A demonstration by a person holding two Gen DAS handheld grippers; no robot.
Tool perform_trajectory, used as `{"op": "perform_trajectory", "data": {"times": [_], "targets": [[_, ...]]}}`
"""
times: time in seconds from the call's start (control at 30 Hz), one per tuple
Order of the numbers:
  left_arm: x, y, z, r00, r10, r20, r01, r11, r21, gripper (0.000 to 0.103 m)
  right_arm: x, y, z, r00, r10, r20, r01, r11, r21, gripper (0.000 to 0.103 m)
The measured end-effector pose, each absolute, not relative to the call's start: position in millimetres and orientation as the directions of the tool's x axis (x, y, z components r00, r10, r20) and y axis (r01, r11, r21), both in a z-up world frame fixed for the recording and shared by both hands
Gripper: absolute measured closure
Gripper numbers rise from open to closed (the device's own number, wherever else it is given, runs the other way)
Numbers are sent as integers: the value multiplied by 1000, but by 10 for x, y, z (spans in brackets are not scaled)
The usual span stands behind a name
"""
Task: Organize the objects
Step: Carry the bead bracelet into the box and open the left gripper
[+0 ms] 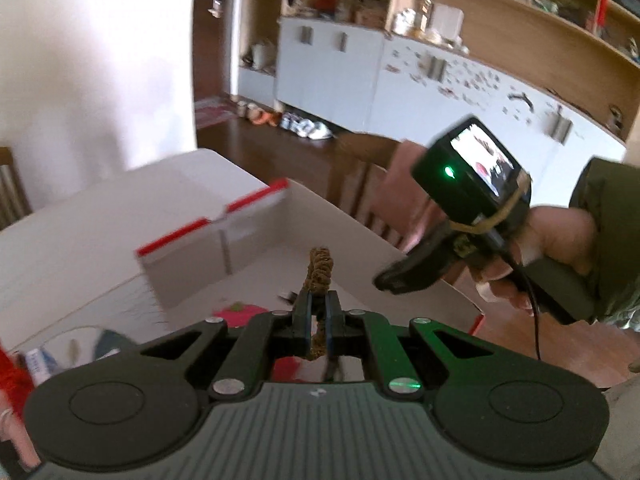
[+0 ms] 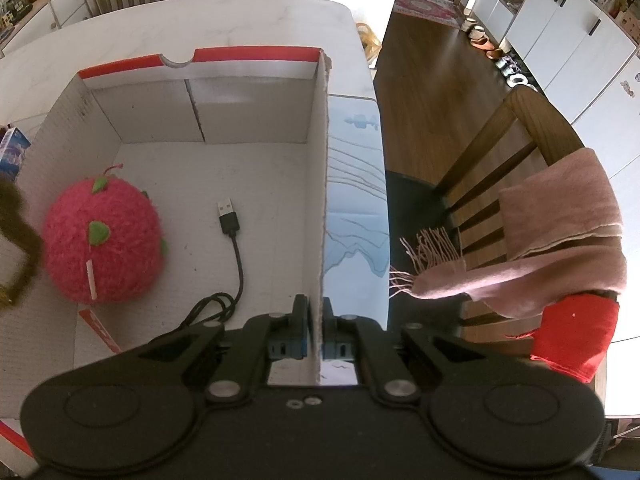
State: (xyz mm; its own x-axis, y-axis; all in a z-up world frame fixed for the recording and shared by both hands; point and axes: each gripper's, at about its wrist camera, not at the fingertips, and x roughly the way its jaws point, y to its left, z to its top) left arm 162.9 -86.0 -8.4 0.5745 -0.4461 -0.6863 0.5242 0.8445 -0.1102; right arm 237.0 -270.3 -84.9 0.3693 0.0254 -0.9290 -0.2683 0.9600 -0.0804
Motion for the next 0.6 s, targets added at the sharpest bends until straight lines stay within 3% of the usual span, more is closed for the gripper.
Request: {"op": "perform_trajectory", "data": {"times": [0.6], "targets": [[1966, -1427, -896, 376, -395, -838, 575, 809, -123, 98, 2370, -2727, -851, 371, 34, -928, -281, 957, -77, 100]]}}
